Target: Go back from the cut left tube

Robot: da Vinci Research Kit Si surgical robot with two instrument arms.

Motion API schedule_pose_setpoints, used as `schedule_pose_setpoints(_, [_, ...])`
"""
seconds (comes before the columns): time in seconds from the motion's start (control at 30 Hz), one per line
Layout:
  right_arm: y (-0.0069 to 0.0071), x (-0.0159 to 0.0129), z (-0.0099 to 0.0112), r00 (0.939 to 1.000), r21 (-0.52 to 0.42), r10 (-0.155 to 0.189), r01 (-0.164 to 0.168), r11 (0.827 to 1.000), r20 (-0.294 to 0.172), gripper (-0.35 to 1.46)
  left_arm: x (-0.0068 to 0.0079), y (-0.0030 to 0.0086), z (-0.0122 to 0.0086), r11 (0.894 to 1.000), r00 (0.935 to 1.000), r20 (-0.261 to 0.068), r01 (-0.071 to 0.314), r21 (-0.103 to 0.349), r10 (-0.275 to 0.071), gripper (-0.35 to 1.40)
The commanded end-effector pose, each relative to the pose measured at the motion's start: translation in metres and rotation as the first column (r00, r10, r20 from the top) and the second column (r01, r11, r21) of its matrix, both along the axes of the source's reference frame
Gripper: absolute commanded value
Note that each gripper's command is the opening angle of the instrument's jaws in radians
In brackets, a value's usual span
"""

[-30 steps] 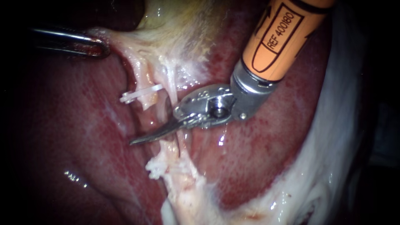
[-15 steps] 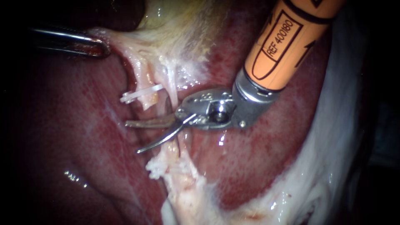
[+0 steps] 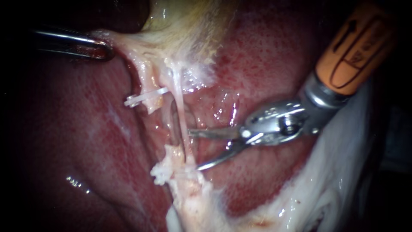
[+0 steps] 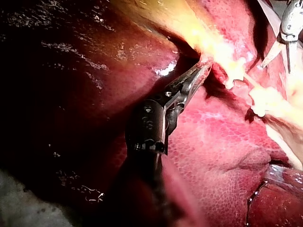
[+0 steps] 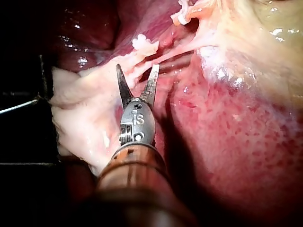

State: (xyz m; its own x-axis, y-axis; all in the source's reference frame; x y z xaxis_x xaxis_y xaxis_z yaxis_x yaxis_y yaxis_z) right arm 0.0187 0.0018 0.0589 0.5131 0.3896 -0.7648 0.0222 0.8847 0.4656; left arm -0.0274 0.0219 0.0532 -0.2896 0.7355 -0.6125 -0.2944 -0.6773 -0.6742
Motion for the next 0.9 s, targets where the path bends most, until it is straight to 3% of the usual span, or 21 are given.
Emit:
schedule_pose_setpoints(0.03, [0.0001,-0.0009,-0.0002,0.9999,-0.021,-0.002,0.002,1.000,0.013,1.43,0.0000,0.0000,0.0000,1.000,1.0000,0.000,0.000,0.000,0.000,-0.35])
schedule_pose_setpoints(0.2, [0.0010,-0.0048,-0.0006,0.9963,-0.089,0.019,-0.011,0.996,0.084,1.43,0.0000,0.0000,0.0000,1.000,1.0000,-0.001,0.000,-0.001,0.000,-0.35])
schedule_pose_setpoints(0.47, [0.0015,-0.0073,-0.0010,0.9865,-0.147,0.074,-0.052,0.988,0.146,1.43,-0.0002,-0.0002,0.0003,1.000,1.0000,0.002,-0.003,0.000,0.003,-0.35])
schedule_pose_setpoints(0.7, [0.0016,-0.0082,-0.0012,0.9855,-0.140,0.074,-0.053,0.989,0.152,1.43,-0.0013,-0.0009,0.0011,1.000,0.9999,0.006,-0.008,-0.002,0.008,-0.35])
schedule_pose_setpoints(0.9, [0.0019,-0.0086,-0.0015,0.9857,-0.138,0.073,-0.052,0.989,0.152,1.43,-0.0034,-0.0026,0.0031,0.999,0.9992,0.015,-0.038,-0.003,0.038,-0.35])
